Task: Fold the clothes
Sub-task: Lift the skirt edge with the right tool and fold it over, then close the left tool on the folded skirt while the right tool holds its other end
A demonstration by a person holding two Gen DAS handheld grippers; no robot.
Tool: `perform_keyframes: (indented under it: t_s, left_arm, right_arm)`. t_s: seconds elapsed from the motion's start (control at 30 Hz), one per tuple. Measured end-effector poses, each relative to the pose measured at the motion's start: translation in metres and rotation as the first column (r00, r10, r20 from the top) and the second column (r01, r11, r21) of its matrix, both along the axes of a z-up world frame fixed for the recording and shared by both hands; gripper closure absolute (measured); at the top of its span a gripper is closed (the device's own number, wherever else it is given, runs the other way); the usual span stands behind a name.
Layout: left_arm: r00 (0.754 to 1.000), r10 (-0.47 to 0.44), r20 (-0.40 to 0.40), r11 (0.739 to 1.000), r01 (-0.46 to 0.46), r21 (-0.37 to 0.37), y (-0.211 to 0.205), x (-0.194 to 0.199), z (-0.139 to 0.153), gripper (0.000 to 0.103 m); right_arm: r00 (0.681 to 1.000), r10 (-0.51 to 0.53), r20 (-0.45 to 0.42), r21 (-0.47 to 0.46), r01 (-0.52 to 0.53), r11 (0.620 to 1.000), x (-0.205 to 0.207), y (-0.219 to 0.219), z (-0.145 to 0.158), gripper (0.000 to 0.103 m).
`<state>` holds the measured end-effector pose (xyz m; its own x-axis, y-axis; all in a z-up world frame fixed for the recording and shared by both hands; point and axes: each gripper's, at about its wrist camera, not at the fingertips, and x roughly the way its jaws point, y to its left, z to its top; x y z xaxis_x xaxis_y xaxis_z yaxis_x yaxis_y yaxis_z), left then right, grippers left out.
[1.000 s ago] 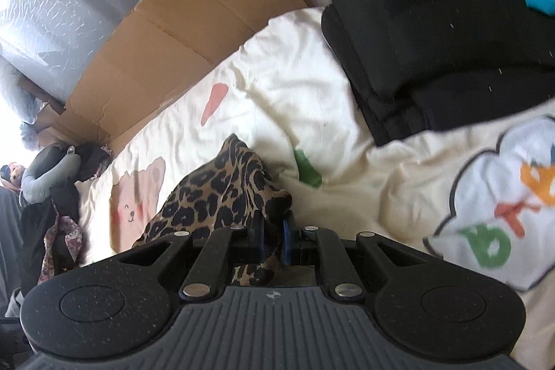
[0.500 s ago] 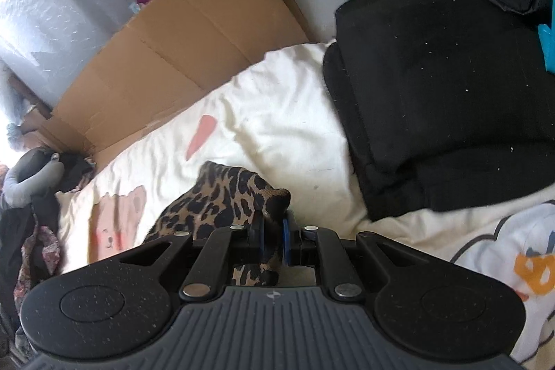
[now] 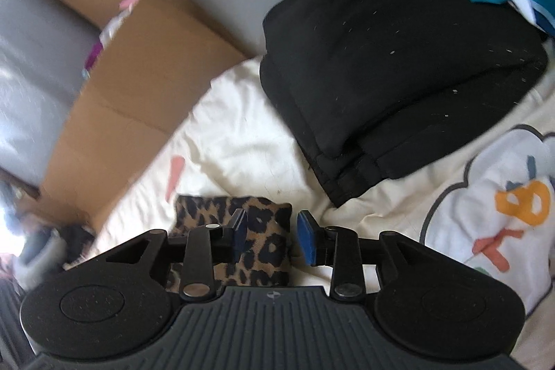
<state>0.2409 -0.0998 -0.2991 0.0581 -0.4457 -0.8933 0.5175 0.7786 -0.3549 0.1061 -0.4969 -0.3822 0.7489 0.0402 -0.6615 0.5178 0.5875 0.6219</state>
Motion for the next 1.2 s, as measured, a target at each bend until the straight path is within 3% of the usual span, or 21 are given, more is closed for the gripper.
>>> perform_keyframes:
  t_s: [0.17, 0.27, 0.33, 0.4, 0.5, 0.73, 1.0, 1.2]
  left_arm:
    - [0.995, -0.053, 0.089, 0.997, 0.048, 0.064, -0.018, 0.007, 0.049, 0.041]
    - [0.993, -0.074, 0.095, 0.992, 0.064, 0.108, -0.027, 0.011, 0.073, 0.039]
    - [0.995, -0.068, 0.077, 0.988, 0.056, 0.144, -0.034, 0.014, 0.088, 0.038]
    - [0.997, -0.060, 0.052, 0.989, 0.053, 0.139, -0.040, 0.016, 0.101, 0.034]
    - [0.990, -0.113, 0.086, 0.987, 0.102, 0.122, -0.052, 0.015, 0.113, 0.028]
    - [0.974, -0.196, 0.117, 0.976, 0.182, 0.118, -0.082, 0.039, 0.084, 0.028]
    - [0.969, -0.202, 0.145, 0.979, 0.196, 0.059, -0.097, 0.064, 0.033, 0.028]
    - [0.973, -0.190, 0.130, 0.981, 0.194, -0.016, -0.098, 0.079, -0.001, 0.022]
  right_arm:
    - [0.999, -0.009, 0.035, 0.080, 0.006, 0.997, -0.010, -0.002, 0.012, 0.066]
    - [0.998, -0.006, 0.066, 0.120, -0.002, 0.993, -0.019, 0.000, 0.021, 0.049]
    - [0.996, -0.013, 0.085, 0.145, 0.001, 0.989, -0.029, 0.000, 0.028, 0.046]
    - [0.996, -0.021, 0.084, 0.165, 0.007, 0.986, -0.035, 0.000, 0.034, 0.046]
    - [0.995, 0.000, 0.104, 0.175, -0.018, 0.984, -0.044, 0.000, 0.042, 0.045]
    - [0.995, 0.036, 0.089, 0.143, -0.048, 0.989, -0.048, 0.010, 0.037, 0.045]
    - [1.000, 0.026, 0.001, 0.122, -0.026, 0.992, -0.036, 0.031, 0.009, 0.045]
    - [0.994, 0.101, -0.050, 0.083, -0.096, 0.992, -0.025, 0.054, -0.001, 0.045]
